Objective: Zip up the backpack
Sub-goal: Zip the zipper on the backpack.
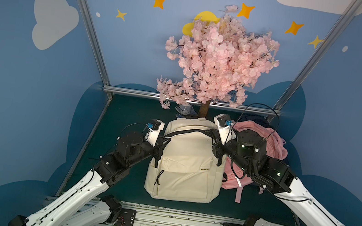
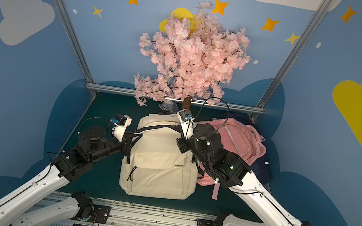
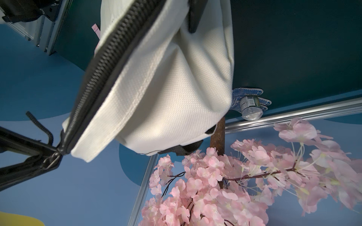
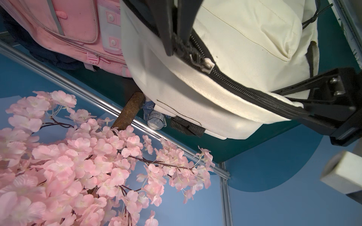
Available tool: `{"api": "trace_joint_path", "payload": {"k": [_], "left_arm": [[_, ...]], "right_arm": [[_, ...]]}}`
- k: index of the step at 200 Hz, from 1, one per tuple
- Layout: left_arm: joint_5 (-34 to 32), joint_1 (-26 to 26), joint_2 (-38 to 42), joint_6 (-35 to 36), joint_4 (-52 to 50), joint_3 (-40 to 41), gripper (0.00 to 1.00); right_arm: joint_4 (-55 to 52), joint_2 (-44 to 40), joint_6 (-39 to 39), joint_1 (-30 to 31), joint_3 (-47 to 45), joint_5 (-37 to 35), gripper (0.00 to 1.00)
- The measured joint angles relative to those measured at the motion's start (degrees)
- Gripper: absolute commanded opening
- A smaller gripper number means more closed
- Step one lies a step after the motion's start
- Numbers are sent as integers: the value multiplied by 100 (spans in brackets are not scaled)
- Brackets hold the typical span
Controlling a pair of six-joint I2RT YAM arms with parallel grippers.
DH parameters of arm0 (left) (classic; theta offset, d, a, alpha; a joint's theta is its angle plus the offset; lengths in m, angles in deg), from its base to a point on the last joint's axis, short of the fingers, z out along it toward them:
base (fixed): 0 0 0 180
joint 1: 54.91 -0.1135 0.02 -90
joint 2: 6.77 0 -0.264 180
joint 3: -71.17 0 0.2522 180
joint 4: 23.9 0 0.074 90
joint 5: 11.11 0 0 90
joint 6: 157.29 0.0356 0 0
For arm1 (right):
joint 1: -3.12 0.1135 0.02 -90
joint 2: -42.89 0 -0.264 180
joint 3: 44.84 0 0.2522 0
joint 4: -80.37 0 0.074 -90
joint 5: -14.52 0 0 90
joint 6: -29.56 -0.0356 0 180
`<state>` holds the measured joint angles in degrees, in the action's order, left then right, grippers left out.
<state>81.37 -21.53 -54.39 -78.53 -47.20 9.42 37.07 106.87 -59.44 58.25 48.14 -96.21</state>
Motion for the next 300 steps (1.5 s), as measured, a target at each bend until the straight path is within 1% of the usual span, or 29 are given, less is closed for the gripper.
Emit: {"api": "trace_joint_path", "payload": {"k": [10, 25, 51, 70, 101, 131, 146, 165, 177, 206, 223, 235, 251, 277, 300], "left_arm": [[74, -31, -2, -31, -15, 0, 29], [249, -74, -44, -31, -114, -63, 36], [575, -105, -234, 11, -376, -481, 59], [769, -111, -358, 131, -562, -876, 69], [1027, -55, -680, 437, -802, -1665, 74], [1106, -4, -975, 691, -892, -1987, 75], [1134, 4, -1143, 787, -955, -2048, 74], [1200, 15, -1346, 872, -1003, -2079, 69], [1220, 15, -1449, 922, -1014, -2081, 60], [1115, 13, -1545, 942, -1010, -2081, 32], [933, 15, -1521, 940, -992, -2081, 22], [800, 13, -1471, 868, -986, -2068, 17], [634, -39, -1368, 789, -988, -2015, 13], [411, -214, -1215, 581, -988, -1882, 11], [378, -428, -1097, 378, -935, -1722, 11]], "right_arm": [[-4, 4, -17, -20, 9, 46, 0], [-33, 66, -44, -31, 129, 190, 0], [9, 234, -63, 4, 426, 481, 0], [28, 319, -63, 44, 560, 614, 0], [105, 472, -61, 109, 640, 754, 0], [157, 555, -61, 133, 640, 811, 0], [184, 570, -61, 140, 640, 839, 0], [201, 610, -61, 149, 680, 861, 0], [208, 640, -59, 160, 702, 866, 0], [210, 680, -59, 160, 706, 852, 0], [210, 680, -70, 164, 706, 754, 0], [236, 660, -105, 157, 658, 627, 0], [275, 509, -190, 96, 396, 503, 0], [273, 136, -382, -125, -146, 369, 0], [267, -164, -577, -330, -553, 299, 0]]}}
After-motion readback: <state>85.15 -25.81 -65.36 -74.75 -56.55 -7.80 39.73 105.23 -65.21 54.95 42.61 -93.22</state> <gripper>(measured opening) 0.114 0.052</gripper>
